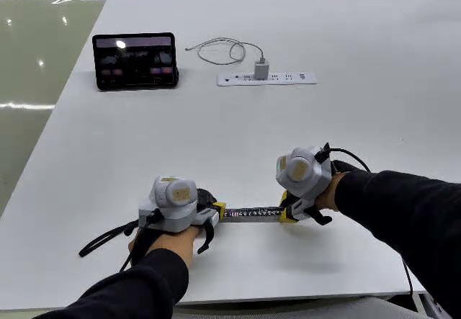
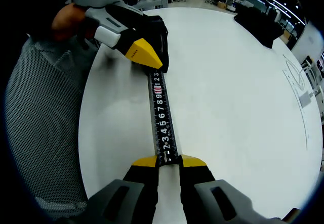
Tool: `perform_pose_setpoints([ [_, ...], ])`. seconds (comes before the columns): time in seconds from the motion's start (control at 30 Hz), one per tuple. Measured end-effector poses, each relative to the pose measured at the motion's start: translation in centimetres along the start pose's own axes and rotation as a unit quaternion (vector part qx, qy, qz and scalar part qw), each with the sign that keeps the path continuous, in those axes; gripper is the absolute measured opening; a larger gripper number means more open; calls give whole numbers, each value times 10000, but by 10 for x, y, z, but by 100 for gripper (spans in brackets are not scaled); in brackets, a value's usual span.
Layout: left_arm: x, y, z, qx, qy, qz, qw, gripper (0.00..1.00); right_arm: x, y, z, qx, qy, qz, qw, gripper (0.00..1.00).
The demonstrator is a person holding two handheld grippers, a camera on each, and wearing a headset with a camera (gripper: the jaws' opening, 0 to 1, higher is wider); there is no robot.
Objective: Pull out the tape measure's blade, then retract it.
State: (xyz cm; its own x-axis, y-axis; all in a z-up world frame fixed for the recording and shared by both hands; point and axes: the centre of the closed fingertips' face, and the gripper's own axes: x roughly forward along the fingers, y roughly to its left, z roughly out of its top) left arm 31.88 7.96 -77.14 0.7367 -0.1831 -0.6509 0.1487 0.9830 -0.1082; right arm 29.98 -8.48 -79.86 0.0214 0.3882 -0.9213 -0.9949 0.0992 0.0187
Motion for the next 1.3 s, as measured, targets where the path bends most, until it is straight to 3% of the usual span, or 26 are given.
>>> perform_pose_setpoints([
  [1.3,-1,0,0,-5,4,-1,10000,64,11,5,26,42,-244,2,9997,10],
])
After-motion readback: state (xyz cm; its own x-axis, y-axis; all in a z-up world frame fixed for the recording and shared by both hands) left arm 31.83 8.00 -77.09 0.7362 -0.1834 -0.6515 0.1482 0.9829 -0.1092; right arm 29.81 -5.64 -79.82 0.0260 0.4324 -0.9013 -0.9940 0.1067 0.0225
